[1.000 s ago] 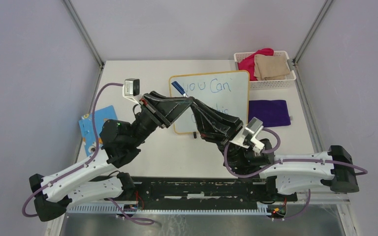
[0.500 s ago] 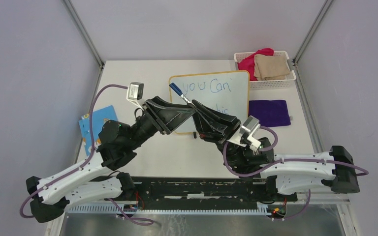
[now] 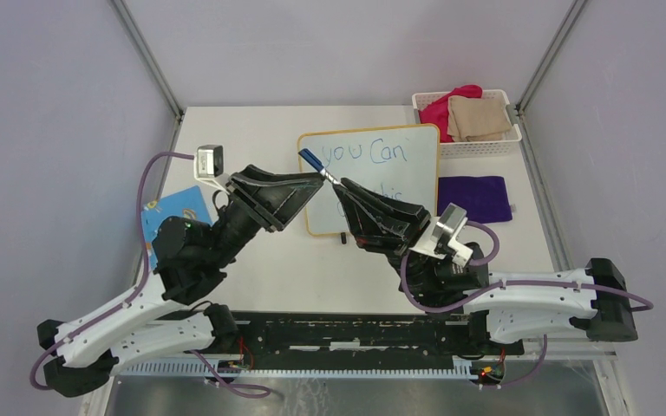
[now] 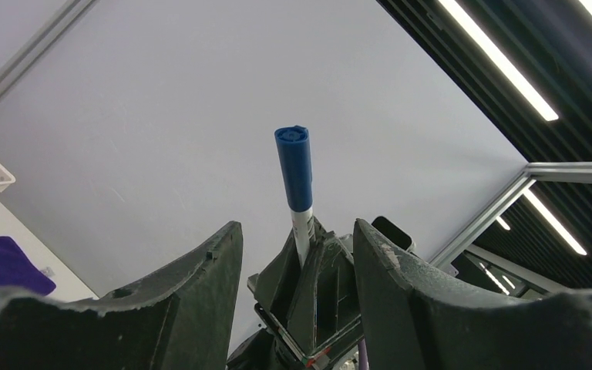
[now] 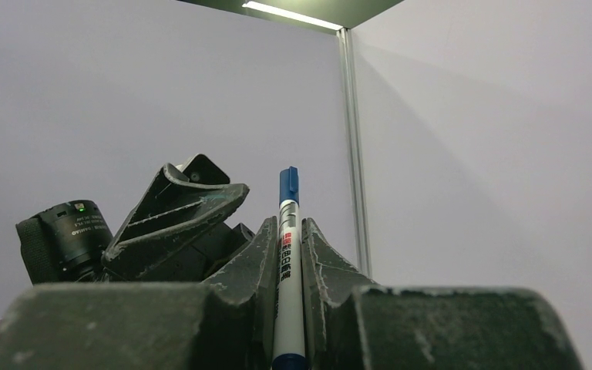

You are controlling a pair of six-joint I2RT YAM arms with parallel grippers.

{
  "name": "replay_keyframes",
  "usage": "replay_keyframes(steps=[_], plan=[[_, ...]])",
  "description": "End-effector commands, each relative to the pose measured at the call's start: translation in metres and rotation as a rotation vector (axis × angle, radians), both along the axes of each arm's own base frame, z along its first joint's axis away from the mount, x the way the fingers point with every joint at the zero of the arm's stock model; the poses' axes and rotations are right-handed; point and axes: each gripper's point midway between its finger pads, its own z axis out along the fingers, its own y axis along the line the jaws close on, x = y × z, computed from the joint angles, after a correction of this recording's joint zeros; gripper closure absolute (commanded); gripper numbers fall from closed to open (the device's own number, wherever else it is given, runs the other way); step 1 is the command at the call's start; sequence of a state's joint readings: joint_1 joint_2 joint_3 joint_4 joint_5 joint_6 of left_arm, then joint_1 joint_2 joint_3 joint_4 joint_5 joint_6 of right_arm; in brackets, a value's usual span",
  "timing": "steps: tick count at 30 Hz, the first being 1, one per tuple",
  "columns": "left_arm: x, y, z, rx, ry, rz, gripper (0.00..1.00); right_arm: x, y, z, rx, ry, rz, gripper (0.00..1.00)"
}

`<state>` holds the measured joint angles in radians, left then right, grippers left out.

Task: Write a sentence on the whiteboard
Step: Close the whiteboard marker at the center of the board, then place the whiteboard marker at the center of the board.

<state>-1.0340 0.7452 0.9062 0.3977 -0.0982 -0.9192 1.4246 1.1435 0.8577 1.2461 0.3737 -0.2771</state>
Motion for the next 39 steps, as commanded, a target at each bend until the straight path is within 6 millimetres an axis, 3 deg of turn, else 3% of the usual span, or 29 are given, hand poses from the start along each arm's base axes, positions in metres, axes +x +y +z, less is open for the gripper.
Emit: replay_keyframes(steps=[1,4,11,21,25,32,39], plan=[[-0.009,0.000,0.025,-0.004,-0.101,-0.006,0.40,-0.005,-0.006,0.007,0.036,-0.003,0.035,1.00],[-0.008,-0.004,0.025,0.003,-0.102,-0.013,0.41,-0.006,-0.005,0.008,0.038,-0.005,0.044,1.00],[-0.010,-0.005,0.026,0.008,-0.120,-0.016,0.56,-0.006,-0.003,0.006,0.030,0.001,0.050,1.00],[-0.008,0.009,0.029,-0.008,-0.117,0.034,0.47,-0.007,-0.002,0.006,0.031,0.000,0.056,1.00],[-0.004,0.016,0.028,-0.022,-0.100,0.069,0.48,-0.008,-0.002,0.006,0.030,-0.003,0.060,1.00],[-0.004,0.012,0.027,-0.010,-0.101,0.059,0.58,-0.007,0.000,0.006,0.028,-0.001,0.059,1.00],[-0.005,0.003,0.025,0.010,-0.104,0.031,0.53,-0.007,0.002,0.006,0.026,-0.001,0.057,1.00]])
